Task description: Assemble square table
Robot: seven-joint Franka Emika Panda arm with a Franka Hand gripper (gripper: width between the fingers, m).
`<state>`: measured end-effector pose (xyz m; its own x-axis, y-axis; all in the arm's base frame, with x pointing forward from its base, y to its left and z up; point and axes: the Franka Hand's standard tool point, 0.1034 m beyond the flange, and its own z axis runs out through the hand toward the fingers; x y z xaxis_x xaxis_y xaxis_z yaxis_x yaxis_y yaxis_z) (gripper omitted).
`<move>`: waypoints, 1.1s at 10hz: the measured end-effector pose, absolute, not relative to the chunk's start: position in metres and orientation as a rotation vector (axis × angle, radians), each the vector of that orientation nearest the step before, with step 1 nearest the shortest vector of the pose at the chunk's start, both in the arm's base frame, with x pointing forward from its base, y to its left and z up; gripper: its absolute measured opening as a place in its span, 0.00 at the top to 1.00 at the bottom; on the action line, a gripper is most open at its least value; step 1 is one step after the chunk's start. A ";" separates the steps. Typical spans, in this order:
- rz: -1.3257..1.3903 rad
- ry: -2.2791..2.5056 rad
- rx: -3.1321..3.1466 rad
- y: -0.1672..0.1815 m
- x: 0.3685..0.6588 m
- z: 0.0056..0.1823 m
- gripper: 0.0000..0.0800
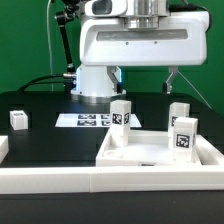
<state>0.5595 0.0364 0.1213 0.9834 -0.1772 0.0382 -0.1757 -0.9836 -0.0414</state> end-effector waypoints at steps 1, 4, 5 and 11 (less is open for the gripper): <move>-0.067 0.150 -3.102 0.035 0.559 0.121 0.19; -0.052 -0.607 -3.083 -0.001 0.550 0.122 0.19; -0.050 -0.710 -3.063 -0.012 0.549 0.122 0.19; -0.039 -0.984 -3.001 -0.058 0.526 0.117 0.19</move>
Offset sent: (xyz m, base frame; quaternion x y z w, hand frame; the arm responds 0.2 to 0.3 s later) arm -0.0209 -0.0545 0.0034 -0.0342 -0.0132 -0.4081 0.9122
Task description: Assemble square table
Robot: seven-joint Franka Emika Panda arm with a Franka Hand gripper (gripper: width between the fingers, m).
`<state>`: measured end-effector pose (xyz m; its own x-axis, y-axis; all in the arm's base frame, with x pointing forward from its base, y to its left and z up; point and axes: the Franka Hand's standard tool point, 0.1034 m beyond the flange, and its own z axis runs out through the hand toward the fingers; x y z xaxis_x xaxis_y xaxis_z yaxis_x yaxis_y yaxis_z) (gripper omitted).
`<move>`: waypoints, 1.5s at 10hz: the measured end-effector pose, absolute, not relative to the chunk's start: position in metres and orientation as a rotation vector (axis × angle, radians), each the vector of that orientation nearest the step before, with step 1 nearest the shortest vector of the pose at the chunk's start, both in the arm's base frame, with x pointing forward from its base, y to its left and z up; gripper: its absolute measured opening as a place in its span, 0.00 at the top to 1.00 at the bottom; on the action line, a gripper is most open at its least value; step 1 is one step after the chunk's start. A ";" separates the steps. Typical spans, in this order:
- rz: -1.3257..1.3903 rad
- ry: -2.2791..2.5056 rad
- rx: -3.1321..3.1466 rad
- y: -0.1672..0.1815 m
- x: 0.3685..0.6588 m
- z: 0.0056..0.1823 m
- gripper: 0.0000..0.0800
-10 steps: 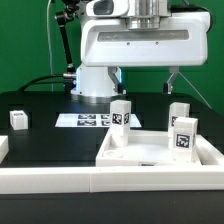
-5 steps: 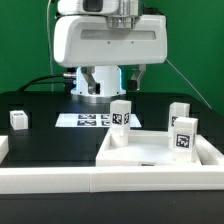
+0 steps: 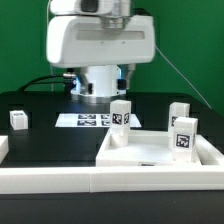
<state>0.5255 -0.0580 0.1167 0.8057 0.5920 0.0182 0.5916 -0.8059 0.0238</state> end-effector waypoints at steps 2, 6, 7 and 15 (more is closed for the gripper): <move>0.021 0.964 2.960 -0.099 0.498 0.102 0.19; 0.012 0.937 2.964 -0.111 0.489 0.095 0.19; 0.012 0.910 2.974 -0.111 0.489 0.095 0.19; -0.105 0.734 3.031 -0.161 0.420 0.063 0.19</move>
Offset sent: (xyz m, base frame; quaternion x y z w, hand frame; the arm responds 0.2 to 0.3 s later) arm 0.0000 0.0000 0.0000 0.0000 0.0000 0.0000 1.0000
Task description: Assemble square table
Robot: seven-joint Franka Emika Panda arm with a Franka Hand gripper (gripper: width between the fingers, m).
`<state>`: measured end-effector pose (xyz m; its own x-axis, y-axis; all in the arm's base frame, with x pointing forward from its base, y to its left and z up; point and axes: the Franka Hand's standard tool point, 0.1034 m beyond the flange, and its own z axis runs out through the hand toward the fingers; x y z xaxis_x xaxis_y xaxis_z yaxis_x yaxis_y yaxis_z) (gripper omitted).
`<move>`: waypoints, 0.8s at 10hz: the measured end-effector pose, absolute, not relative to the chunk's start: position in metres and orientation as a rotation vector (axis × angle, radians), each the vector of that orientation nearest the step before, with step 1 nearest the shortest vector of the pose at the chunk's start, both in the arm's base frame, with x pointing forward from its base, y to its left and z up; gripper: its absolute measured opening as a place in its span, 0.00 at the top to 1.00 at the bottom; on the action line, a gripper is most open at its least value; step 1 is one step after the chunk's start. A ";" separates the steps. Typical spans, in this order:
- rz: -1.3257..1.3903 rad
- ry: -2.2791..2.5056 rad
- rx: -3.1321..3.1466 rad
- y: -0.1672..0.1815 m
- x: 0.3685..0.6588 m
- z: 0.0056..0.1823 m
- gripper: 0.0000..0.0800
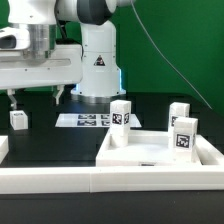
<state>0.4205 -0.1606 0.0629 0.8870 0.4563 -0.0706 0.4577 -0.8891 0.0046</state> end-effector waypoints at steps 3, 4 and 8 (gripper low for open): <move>-0.299 0.695 3.040 -0.147 0.420 0.057 0.19; -0.349 0.648 3.008 -0.156 0.417 0.051 0.19; -0.631 0.605 2.959 -0.155 0.408 0.039 0.19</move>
Offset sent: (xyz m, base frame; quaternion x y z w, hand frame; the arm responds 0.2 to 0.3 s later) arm -0.0271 -0.0560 -0.0061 -0.1016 -0.2120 0.0584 0.9702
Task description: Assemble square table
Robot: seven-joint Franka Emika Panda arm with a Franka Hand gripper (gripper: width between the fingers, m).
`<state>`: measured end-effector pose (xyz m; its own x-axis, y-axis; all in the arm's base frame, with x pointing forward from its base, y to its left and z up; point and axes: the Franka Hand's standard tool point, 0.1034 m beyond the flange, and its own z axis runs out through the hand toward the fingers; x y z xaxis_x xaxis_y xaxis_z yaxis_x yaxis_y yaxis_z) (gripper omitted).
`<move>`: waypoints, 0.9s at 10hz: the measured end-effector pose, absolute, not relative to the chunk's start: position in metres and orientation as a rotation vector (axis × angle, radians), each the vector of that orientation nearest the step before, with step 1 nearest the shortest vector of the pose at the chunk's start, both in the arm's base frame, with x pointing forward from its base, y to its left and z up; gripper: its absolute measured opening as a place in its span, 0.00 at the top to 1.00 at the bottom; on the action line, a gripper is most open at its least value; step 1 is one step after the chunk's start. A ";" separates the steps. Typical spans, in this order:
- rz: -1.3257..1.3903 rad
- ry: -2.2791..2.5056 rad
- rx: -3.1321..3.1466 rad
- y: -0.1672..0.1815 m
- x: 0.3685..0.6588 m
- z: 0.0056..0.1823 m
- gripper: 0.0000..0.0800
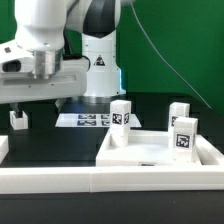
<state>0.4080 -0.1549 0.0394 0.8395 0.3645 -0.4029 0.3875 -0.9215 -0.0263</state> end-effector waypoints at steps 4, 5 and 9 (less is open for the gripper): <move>-0.992 0.592 2.834 -0.173 0.388 0.030 0.19; -1.072 0.582 2.797 -0.181 0.378 0.028 0.19; -1.359 0.545 2.665 -0.174 0.372 0.021 0.19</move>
Offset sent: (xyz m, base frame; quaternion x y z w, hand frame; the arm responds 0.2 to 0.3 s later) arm -0.0246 -0.0584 0.0025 -0.0473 -0.2242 -0.0044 0.9734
